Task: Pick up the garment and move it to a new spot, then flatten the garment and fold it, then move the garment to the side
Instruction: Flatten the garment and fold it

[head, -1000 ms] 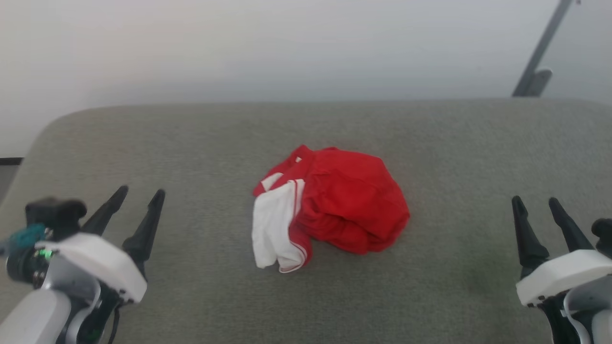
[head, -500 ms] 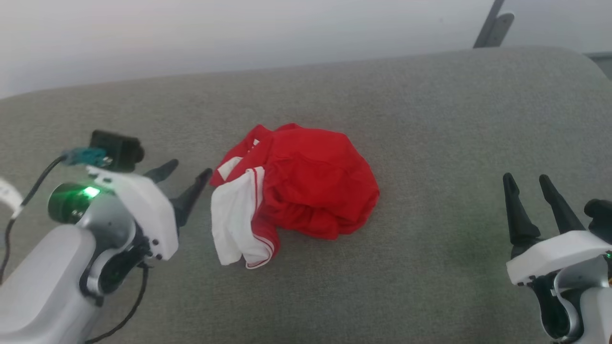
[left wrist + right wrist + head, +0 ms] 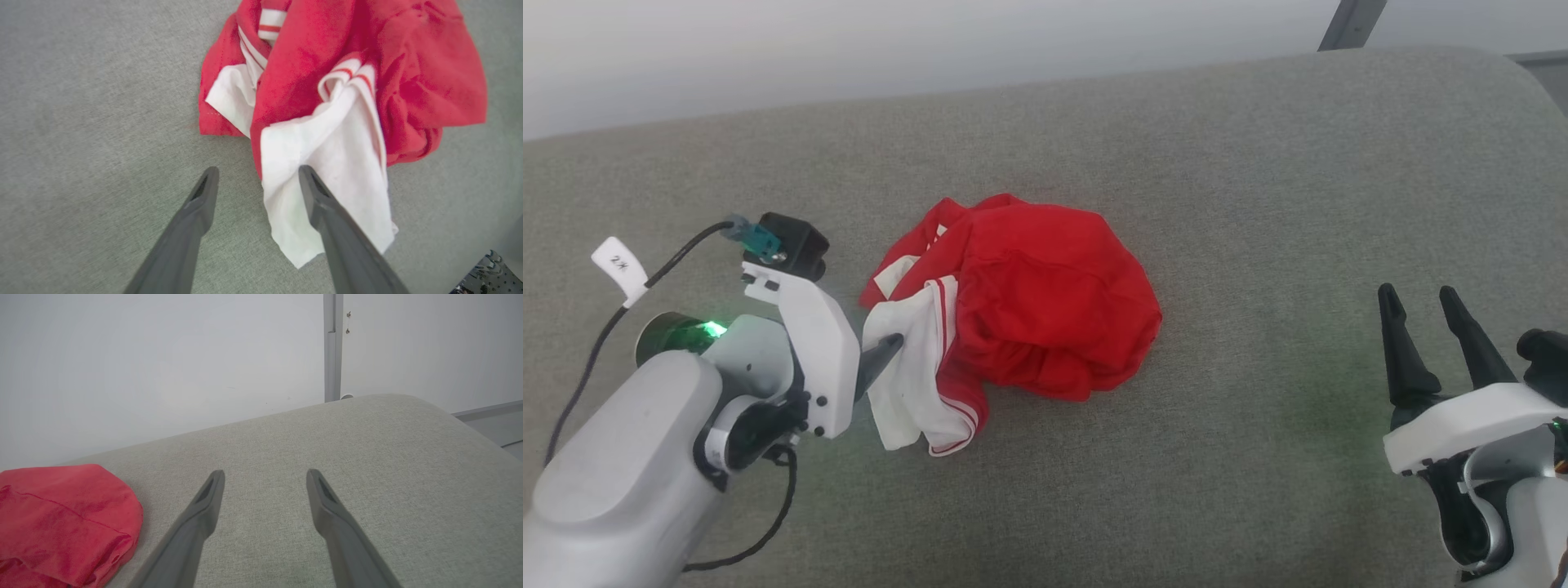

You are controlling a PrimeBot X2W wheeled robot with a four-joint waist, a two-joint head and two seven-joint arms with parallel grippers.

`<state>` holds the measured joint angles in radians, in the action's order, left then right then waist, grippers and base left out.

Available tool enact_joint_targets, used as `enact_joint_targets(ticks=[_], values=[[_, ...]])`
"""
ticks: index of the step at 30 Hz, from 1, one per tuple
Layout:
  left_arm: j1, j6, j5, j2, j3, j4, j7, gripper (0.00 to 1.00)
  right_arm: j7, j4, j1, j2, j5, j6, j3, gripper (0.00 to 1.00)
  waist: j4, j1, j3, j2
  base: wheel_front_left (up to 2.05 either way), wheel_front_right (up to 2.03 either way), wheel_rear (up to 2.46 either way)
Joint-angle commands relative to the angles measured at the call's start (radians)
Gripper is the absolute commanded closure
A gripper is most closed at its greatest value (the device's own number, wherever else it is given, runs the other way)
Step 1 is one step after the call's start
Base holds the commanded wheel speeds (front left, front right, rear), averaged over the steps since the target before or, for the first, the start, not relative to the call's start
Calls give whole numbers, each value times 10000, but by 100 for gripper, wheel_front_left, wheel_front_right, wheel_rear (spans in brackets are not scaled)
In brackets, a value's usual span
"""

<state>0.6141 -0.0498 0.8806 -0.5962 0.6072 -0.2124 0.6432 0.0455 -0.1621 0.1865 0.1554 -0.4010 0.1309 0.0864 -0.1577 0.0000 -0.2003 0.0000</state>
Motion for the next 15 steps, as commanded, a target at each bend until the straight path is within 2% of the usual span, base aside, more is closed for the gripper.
enact_joint_targets(ticks=[1, 6, 7, 8, 12, 15], values=[[182, 23, 147, 90, -6, -105, 72, 0, 112, -20, 98, 17, -76, -3, -34, 0, 19, 0, -60, 0, 0, 0, 0], [427, 125, 297, 401, 76, -524, 297, 1, 121, -101, 246, 53, -132, -3, -89, 0, 57, 0, -183, 0, 0, 0, 0], [489, 178, 362, 439, 83, -605, 339, 69, 134, -117, 251, 66, -136, -3, -96, 0, 70, 0, -203, 0, 0, 0, 0], [511, 203, 500, 525, 50, -673, 398, 100, 149, -133, 260, 69, -130, -3, -104, 0, 84, 0, -219, 0, 0, 0, 0], [633, 263, 592, 614, 25, -821, 418, 100, 185, -179, 326, 94, -179, -3, -107, 0, 134, 0, -240, 0, 0, 0, 0], [749, 96, 513, 538, -118, -861, 272, 100, 196, -204, 337, 111, -206, -3, -80, 0, 207, 0, -230, 0, 0, 0, 0]])
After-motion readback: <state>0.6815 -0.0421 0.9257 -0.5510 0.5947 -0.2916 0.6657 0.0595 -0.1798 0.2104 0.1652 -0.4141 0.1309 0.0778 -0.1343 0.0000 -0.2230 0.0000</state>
